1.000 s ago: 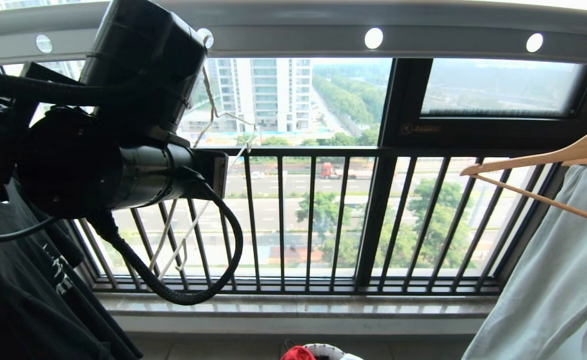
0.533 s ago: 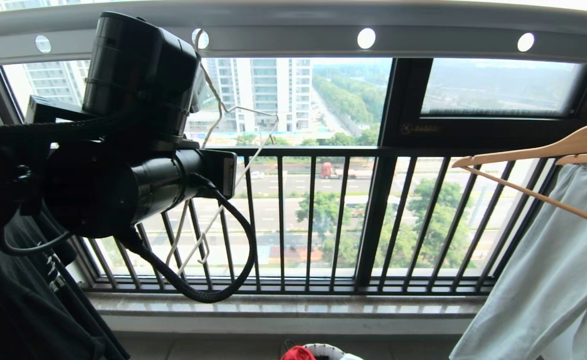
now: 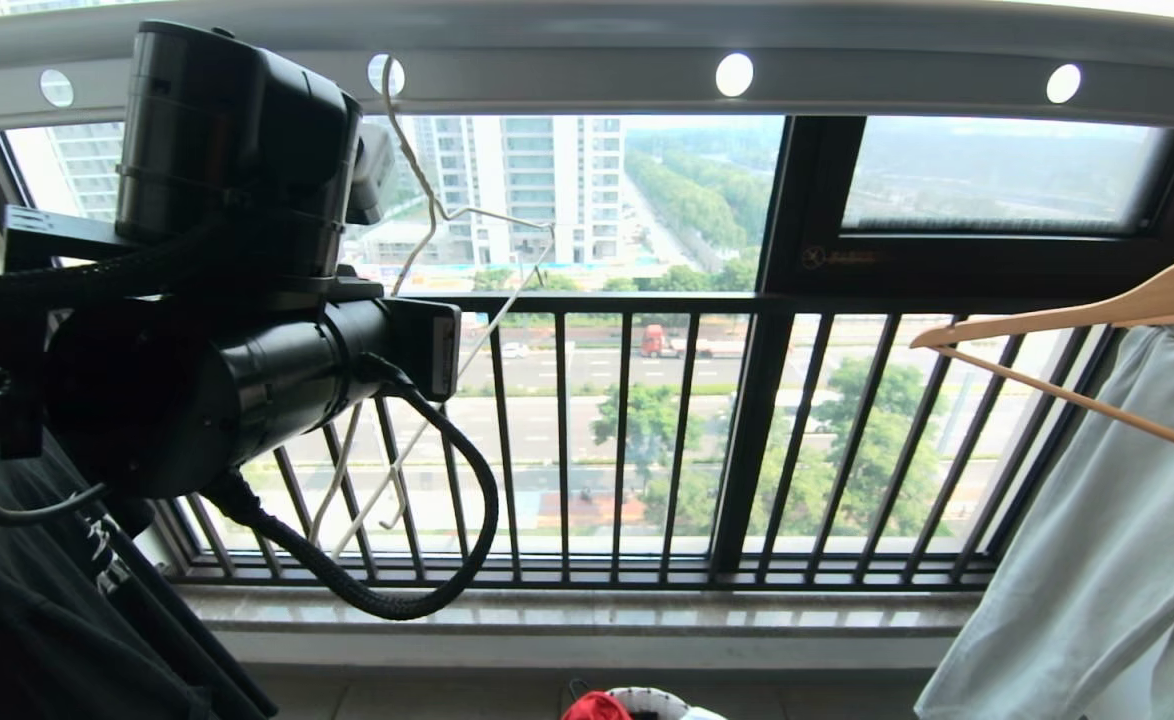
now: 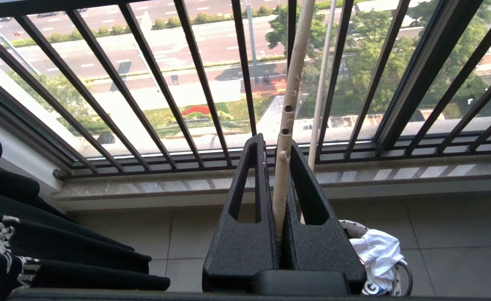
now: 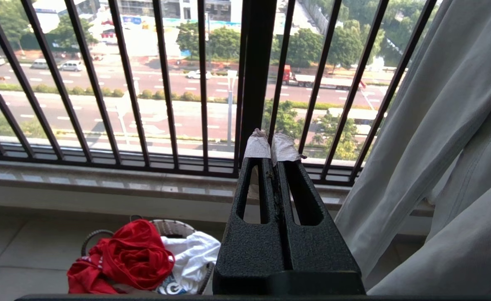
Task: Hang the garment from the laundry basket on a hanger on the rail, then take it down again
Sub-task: Pick up the clothes rack on the clothesline
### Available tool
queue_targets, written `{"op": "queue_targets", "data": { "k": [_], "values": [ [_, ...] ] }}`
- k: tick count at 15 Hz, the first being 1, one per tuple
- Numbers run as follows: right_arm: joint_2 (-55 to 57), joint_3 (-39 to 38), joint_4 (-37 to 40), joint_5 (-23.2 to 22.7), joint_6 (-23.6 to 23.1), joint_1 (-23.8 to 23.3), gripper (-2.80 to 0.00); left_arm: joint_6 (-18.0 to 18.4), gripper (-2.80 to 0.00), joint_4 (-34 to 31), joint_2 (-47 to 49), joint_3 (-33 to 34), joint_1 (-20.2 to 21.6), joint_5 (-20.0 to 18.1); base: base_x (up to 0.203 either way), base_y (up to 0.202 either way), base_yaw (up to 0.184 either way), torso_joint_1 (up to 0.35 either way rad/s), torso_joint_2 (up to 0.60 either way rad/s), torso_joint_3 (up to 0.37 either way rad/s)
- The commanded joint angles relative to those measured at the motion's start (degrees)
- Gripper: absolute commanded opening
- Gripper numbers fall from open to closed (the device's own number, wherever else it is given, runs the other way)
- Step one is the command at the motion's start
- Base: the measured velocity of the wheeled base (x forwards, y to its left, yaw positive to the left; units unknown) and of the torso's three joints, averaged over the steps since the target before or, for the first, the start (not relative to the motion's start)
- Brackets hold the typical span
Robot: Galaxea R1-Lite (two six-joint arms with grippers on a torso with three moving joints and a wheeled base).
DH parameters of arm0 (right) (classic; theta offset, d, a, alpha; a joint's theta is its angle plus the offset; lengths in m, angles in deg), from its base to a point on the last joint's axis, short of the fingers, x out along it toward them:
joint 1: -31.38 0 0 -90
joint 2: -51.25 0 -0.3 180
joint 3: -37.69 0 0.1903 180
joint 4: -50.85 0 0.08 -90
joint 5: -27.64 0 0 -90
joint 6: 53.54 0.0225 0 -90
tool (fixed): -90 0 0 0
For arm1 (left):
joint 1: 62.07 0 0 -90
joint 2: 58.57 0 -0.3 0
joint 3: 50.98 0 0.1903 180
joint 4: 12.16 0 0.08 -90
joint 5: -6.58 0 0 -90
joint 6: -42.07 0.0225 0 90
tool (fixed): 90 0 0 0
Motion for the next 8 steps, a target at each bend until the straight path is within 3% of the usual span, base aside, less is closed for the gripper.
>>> {"op": "queue_targets", "data": {
  "k": [1, 5, 8],
  "values": [
    [0.07, 0.00, 0.02, -0.02, -0.04, 0.02, -2.80, -0.21, -2.80, -0.14, -0.80, 1.22, -0.06, 0.20, 0.000, 0.000, 0.000, 0.000, 0.00, 0.000],
    [0.07, 0.00, -0.05, -0.02, -0.04, 0.02, -2.80, -0.60, -2.80, 0.34, -0.99, 3.23, -0.08, 0.37, 0.000, 0.000, 0.000, 0.000, 0.00, 0.000],
    [0.07, 0.00, 0.03, -0.02, -0.04, 0.02, -2.80, -0.02, -2.80, 8.15, -1.10, 7.07, -0.15, 0.35, 0.000, 0.000, 0.000, 0.000, 0.00, 0.000]
  ]
}}
